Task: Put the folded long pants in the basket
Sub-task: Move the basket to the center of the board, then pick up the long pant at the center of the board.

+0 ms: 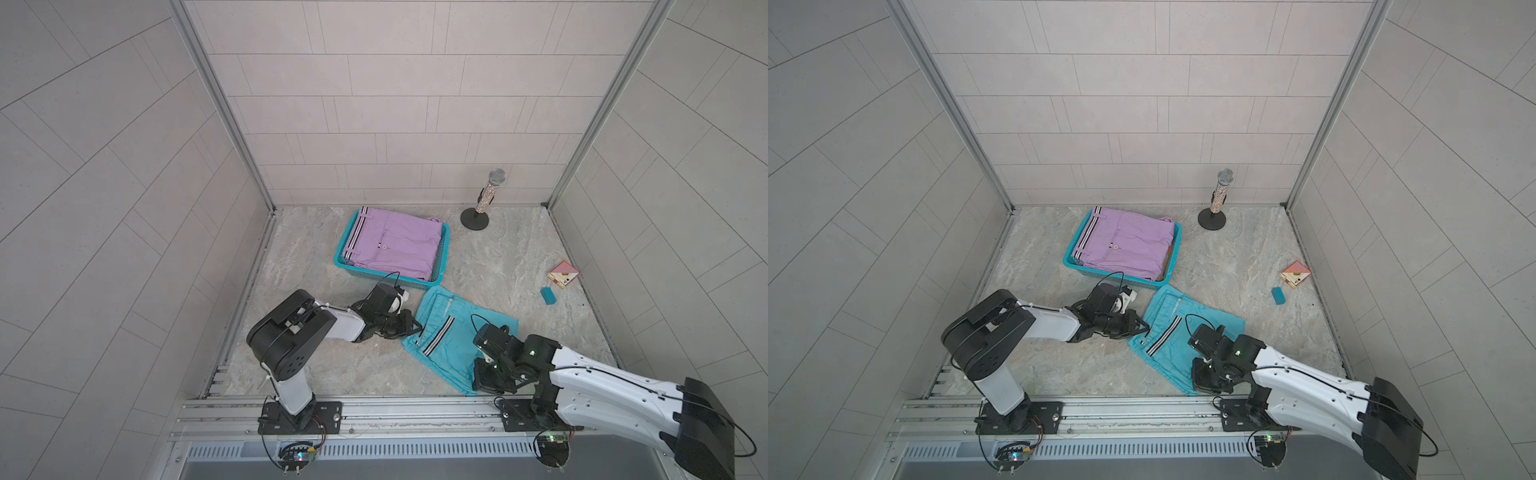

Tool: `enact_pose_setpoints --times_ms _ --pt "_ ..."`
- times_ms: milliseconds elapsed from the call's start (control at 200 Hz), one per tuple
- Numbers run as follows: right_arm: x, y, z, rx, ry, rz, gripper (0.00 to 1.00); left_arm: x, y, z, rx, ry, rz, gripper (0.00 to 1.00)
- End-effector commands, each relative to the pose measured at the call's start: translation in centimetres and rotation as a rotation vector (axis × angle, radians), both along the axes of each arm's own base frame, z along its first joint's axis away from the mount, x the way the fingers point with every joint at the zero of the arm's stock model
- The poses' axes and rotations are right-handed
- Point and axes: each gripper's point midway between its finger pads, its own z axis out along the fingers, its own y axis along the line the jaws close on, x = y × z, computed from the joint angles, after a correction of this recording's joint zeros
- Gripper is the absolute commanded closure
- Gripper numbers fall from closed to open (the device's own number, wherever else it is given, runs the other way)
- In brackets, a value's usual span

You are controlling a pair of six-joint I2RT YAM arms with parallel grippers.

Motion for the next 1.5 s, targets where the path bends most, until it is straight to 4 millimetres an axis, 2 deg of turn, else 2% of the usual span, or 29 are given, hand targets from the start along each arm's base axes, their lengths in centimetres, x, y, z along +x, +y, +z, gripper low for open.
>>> enact_pose_setpoints --times_ms 0,90,205,345,440,485,580,620,670,750,851,891,991,1086,1191,1261,1321,1341,1411,1431,1466,1496 --pt "0.4 -1.1 1.2 0.017 -0.107 0.014 0.52 -4.6 4.7 -6.4 0.234 0.199 0.038 1.0" --pt "0.4 -2.0 2.6 0.04 -0.147 0.007 0.39 -5.0 5.4 -5.3 0.232 0.179 0.056 1.0" --pt "0.3 -3.7 3.8 0.001 -0.168 0.009 0.35 -5.9 7.0 -3.2 0.244 0.152 0.086 1.0" --pt "0.2 -4.5 3.5 -0.023 -0.157 -0.004 0.28 -7.4 9.9 -1.3 0.279 0.111 0.144 1.0" --pt "0.9 -4.4 2.7 -0.033 -0.172 -0.011 0.24 -7.8 11.6 -0.8 0.298 0.073 0.193 1.0" --pt "1.4 -4.2 2.2 -0.036 -0.181 -0.011 0.23 -8.5 12.7 -1.5 0.311 0.074 0.212 0.96" --pt "3.1 -2.1 1.6 0.026 -0.214 0.006 0.21 -8.9 13.5 -1.6 0.316 0.061 0.215 0.9" --pt "3.8 -0.9 1.5 0.071 -0.23 0.013 0.21 -9.0 13.5 -1.6 0.31 0.059 0.209 0.81" --pt "4.8 0.5 1.5 0.12 -0.257 0.022 0.2 -8.9 13.5 -1.4 0.304 0.052 0.208 0.63" --pt "6.2 1.2 1.1 0.119 -0.29 0.016 0.2 -8.6 13.5 -1.1 0.286 0.048 0.205 0.39" --pt "7.4 2.0 0.4 0.111 -0.314 0.02 0.19 -8.2 13.9 -1.2 0.268 0.065 0.218 0.21" --pt "7.7 2.2 0.0 0.105 -0.311 0.02 0.19 -8.0 14.1 -1.2 0.254 0.075 0.229 0.18" --pt "8.5 2.5 -1.1 0.08 -0.306 0.019 0.22 -7.4 14.2 -1.2 0.191 0.1 0.251 0.14" --pt "8.9 2.8 -1.8 0.066 -0.301 0.028 0.34 -7.2 14.0 -1.3 0.191 0.102 0.236 0.12" --pt "9.3 3.1 -2.5 0.06 -0.294 0.028 0.6 -6.9 13.6 -1.5 0.182 0.104 0.217 0.11" --pt "9.4 3.4 -2.8 0.066 -0.287 0.025 0.77 -6.9 13.5 -2.1 0.193 0.115 0.203 0.12" --pt "9.5 3.7 -3.0 0.073 -0.283 0.022 0.86 -7.0 13.4 -2.8 0.206 0.127 0.192 0.23" --pt "9.6 3.8 -3.0 0.074 -0.283 0.021 0.89 -7.0 13.4 -3.0 0.208 0.134 0.187 0.32" --pt "9.9 4.0 -2.9 0.077 -0.286 0.021 1.0 -7.2 13.2 -3.6 0.211 0.157 0.17 0.75" --pt "10.0 4.1 -2.8 0.076 -0.288 0.022 1.0 -7.4 13.2 -3.7 0.214 0.169 0.161 0.84" --pt "10.2 4.2 -2.5 0.079 -0.294 0.024 1.0 -7.5 12.9 -3.6 0.213 0.187 0.141 0.99" --pt "10.3 4.3 -2.2 0.08 -0.301 0.023 1.0 -7.6 12.8 -3.5 0.214 0.202 0.131 1.0"
